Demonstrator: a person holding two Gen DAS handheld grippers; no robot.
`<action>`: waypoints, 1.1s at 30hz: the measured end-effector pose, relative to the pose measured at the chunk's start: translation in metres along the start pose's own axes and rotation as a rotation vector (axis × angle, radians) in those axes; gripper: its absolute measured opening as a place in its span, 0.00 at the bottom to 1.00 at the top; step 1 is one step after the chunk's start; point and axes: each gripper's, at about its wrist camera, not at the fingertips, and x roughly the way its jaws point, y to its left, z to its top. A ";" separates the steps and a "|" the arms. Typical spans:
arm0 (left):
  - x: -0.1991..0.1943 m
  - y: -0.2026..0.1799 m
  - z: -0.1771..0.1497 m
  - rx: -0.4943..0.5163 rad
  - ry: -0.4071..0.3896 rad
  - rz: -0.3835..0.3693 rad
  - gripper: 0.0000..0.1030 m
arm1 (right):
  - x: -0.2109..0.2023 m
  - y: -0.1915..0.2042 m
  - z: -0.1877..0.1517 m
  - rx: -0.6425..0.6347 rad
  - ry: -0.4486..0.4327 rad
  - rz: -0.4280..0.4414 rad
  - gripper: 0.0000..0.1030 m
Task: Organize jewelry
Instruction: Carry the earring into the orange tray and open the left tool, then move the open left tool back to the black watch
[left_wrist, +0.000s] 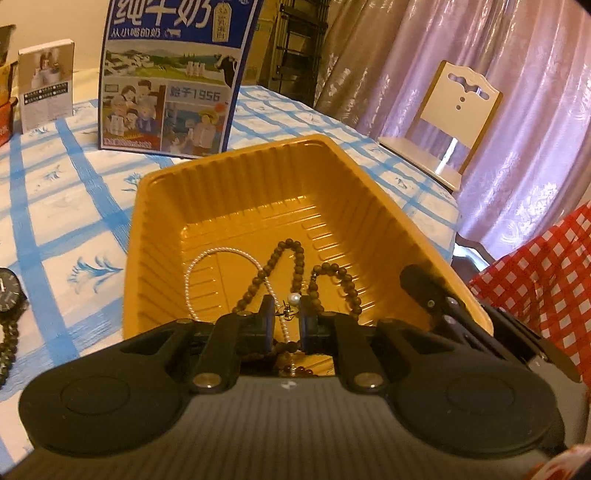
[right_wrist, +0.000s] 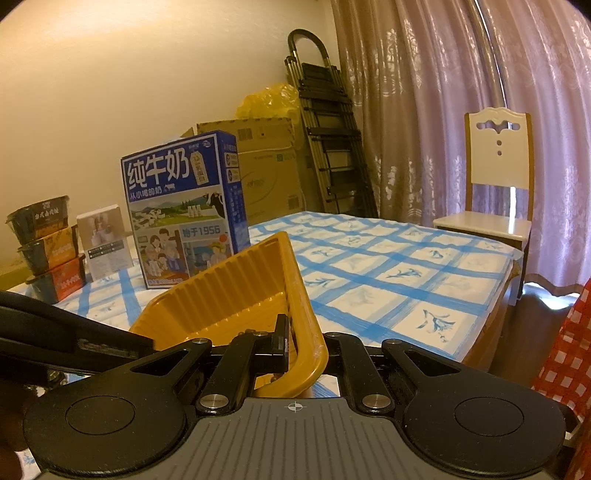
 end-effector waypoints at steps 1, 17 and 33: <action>0.001 0.000 0.000 -0.005 0.003 0.000 0.11 | 0.000 0.000 0.000 0.000 0.000 0.000 0.07; -0.064 0.047 0.003 -0.070 -0.108 0.079 0.30 | 0.002 0.003 0.000 0.004 0.006 -0.002 0.07; -0.111 0.130 -0.058 -0.097 0.005 0.346 0.39 | 0.002 0.002 0.000 0.003 0.006 -0.002 0.07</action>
